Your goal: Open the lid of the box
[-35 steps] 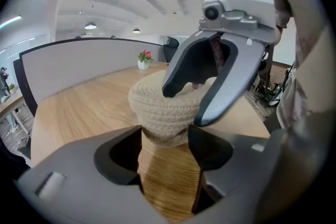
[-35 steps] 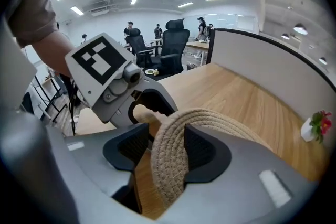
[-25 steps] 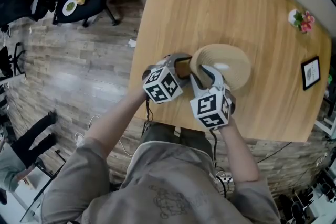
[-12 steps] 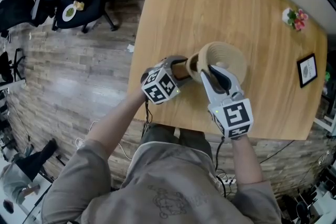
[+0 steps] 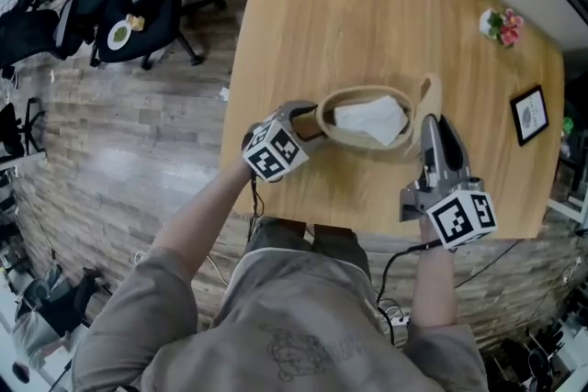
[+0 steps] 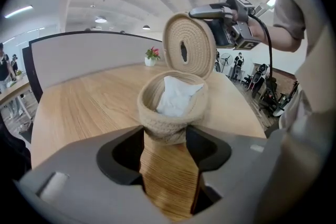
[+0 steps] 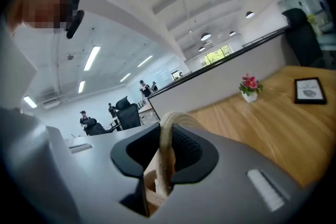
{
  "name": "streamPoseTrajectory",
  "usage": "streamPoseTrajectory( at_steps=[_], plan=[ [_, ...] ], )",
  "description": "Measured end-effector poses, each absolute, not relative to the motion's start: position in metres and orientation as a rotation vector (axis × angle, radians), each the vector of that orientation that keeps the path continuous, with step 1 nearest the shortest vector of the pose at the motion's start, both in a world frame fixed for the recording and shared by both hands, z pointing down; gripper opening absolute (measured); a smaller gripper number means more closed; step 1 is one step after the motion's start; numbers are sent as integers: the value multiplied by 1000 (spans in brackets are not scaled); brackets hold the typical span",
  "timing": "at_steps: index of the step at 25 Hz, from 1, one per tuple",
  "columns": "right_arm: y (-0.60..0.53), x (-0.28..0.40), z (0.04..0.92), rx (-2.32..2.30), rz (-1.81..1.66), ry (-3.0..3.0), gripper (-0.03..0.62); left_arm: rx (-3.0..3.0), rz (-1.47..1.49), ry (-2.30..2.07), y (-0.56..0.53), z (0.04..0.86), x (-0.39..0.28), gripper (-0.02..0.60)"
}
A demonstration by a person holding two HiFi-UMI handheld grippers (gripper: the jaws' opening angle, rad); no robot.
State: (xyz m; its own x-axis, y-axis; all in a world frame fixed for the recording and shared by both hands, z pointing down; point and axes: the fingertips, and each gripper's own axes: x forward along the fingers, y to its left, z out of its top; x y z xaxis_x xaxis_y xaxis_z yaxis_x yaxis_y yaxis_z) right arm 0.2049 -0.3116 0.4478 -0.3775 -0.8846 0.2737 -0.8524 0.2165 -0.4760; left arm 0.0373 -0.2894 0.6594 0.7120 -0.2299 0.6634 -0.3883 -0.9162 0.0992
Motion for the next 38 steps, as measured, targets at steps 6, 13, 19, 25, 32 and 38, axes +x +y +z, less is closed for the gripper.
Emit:
streamPoseTrajectory(
  at_steps=[6, 13, 19, 25, 32, 38],
  plan=[
    [-295, 239, 459, -1747, -985, 2244, 81, 2643, 1000, -538, -290, 653, 35, 245],
    [-297, 236, 438, -1727, -929, 2266, 83, 2572, 1006, -674, -288, 637, 15, 245],
    [-303, 227, 382, -1676, -760, 2339, 83, 2617, 862, -892, -309, 563, -8, 201],
    [-293, 215, 308, -1608, -581, 2393, 83, 2642, 744, -1170, -330, 464, -29, 153],
    [-272, 203, 224, -1528, -337, 2425, 83, 2765, 520, -1391, -334, 334, -40, 101],
    [-246, 196, 168, -1478, -209, 2432, 83, 2908, 415, -1458, -315, 254, -39, 78]
  ],
)
